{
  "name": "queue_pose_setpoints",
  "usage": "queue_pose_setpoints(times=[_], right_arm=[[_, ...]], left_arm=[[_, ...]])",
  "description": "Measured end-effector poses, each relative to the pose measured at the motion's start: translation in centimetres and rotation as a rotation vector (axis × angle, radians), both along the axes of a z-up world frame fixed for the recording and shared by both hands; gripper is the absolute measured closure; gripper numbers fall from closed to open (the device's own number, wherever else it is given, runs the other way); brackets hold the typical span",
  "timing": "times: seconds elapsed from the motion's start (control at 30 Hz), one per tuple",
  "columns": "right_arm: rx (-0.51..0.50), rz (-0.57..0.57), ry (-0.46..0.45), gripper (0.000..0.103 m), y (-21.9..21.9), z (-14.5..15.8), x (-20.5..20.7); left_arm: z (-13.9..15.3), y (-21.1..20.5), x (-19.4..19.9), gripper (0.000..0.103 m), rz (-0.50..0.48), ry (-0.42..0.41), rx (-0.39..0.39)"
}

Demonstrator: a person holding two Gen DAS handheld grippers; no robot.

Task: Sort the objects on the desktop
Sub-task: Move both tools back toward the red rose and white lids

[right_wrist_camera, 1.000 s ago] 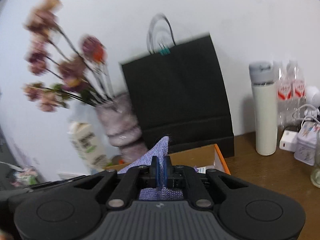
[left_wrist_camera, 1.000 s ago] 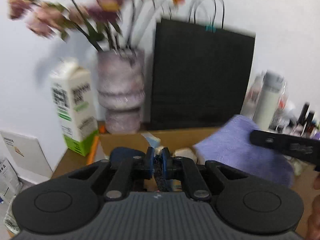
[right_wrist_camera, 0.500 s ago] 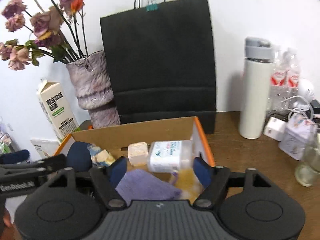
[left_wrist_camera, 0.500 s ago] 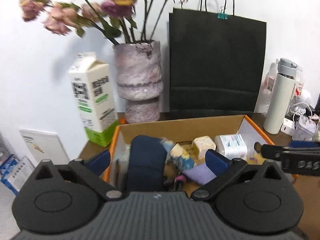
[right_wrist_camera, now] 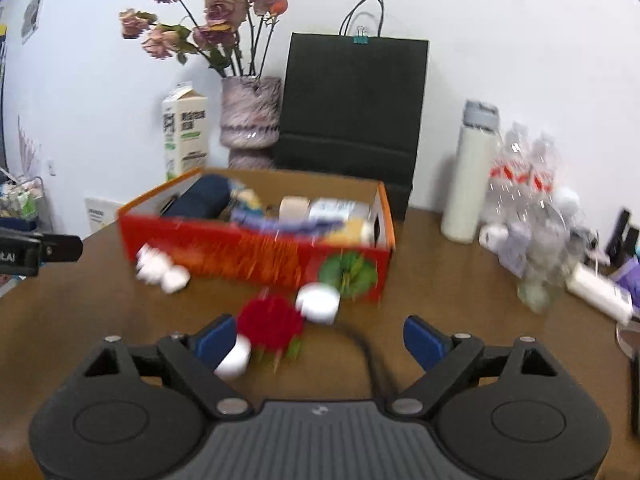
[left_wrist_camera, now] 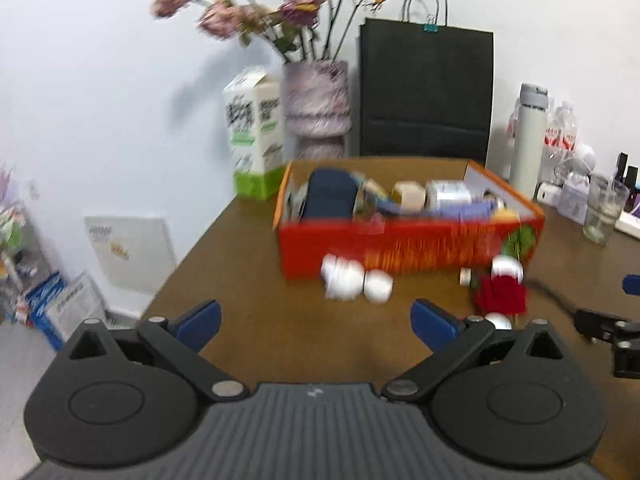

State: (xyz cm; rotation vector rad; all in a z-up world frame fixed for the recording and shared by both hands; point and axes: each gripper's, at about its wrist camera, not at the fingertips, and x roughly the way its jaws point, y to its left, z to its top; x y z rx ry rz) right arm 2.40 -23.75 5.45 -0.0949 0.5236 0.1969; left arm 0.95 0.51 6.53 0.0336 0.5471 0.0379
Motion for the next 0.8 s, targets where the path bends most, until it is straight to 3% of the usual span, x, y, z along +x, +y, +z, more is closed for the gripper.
queue_pose_setpoints(times=[0.17,0.33,0.53,0.8], right_arm=[[0.077,-0.007,0.076,0.010,-0.9,-2.6,-5.6],[0.118,-0.043,0.032,0.010,-1.0,-3.9,-10.3],[0.141,-0.042,-0.015,0.006,-1.4,-3.8,-11.6],[0.156,-0.059,0.010,0.005,-1.4,-4.3,-11.4]], left_arm=[[-2.7,-0.6,-6.9,0.000,0.034,-0.005,-0.026],[-2.7,-1.8,-11.2,0.000,-0.004,-0.060,-0.013],[-4.1,-3.2,-11.6,0.000,-0.036,-0.063,0.045],[-4.9,-2.7,-11.2,0.000,-0.022,-0.021,-0.007]])
